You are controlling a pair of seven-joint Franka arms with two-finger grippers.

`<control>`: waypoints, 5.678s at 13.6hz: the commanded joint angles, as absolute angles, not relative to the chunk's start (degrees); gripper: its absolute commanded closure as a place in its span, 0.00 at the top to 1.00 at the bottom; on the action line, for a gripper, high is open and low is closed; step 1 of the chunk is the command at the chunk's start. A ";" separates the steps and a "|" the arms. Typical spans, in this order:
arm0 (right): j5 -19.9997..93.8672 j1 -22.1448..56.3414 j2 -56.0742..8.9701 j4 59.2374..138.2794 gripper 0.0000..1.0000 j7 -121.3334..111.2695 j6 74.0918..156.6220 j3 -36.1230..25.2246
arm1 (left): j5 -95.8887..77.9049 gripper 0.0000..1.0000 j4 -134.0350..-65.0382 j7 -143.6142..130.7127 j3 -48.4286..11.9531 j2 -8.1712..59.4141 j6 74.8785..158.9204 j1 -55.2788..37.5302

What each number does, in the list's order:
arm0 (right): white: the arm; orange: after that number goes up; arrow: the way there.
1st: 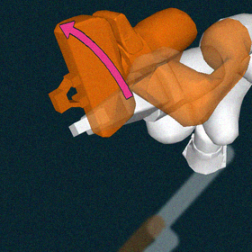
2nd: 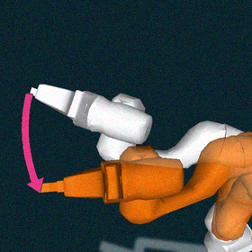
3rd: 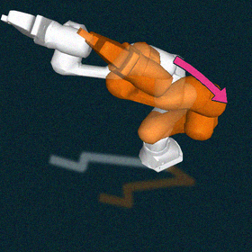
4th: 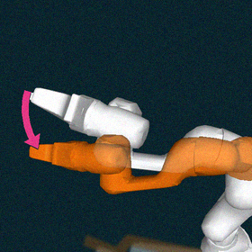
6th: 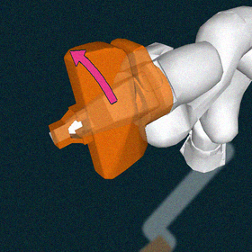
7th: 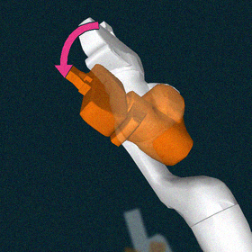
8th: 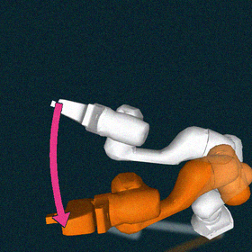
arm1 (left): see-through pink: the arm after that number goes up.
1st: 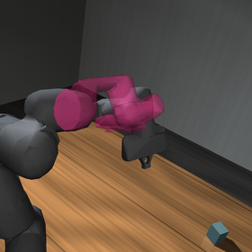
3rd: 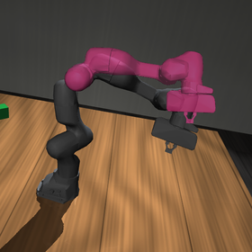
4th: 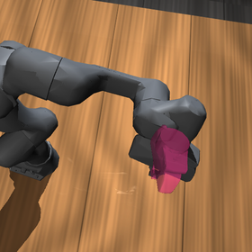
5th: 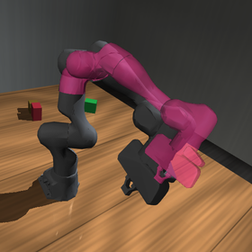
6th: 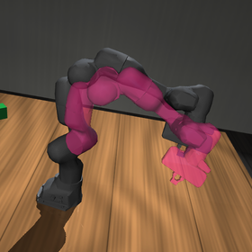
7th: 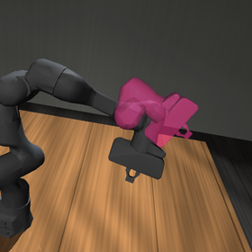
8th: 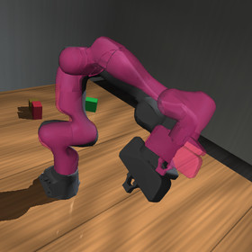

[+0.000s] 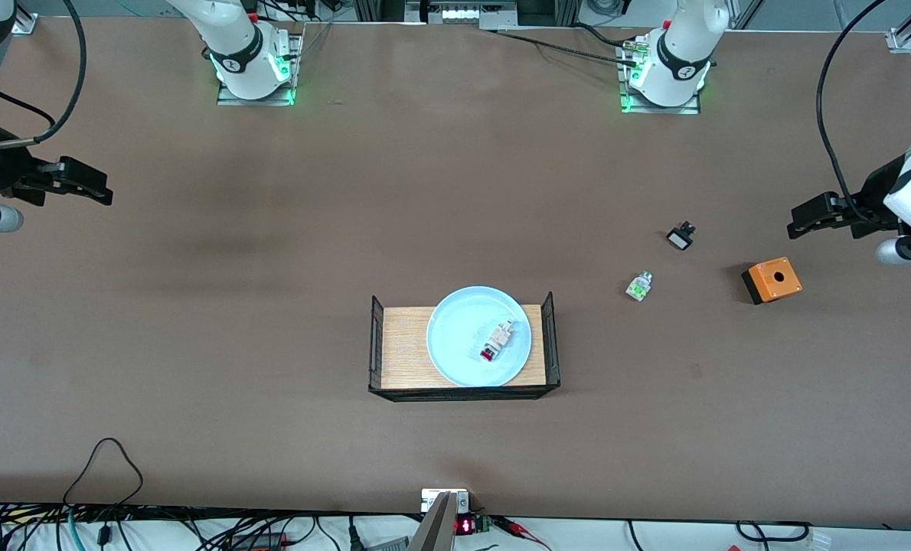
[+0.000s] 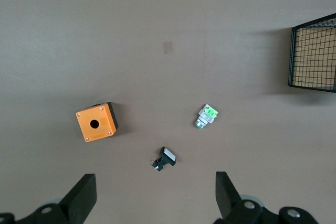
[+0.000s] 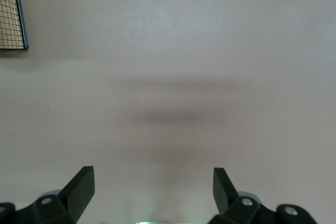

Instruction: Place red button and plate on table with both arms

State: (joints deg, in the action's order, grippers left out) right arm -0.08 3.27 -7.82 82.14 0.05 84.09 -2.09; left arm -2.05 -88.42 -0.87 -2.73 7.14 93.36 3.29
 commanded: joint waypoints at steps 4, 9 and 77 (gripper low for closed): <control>-0.18 2.90 -7.82 81.39 1.00 -0.70 83.58 -1.85 | -5.96 1.00 -87.54 -2.71 -8.77 7.99 91.14 1.49; -0.09 2.90 -7.82 81.30 1.00 -0.88 83.67 -1.84 | -7.12 1.00 -82.11 -11.60 -19.94 13.43 91.58 -1.92; -0.18 1.76 -8.79 81.30 1.00 -0.79 85.08 -1.85 | 19.51 0.00 -75.67 -44.03 -18.19 41.05 130.96 -21.18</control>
State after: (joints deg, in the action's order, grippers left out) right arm -0.09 2.21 -8.57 81.98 -0.07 85.02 -2.12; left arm 17.94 -76.60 -42.47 -18.69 41.77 133.59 -20.48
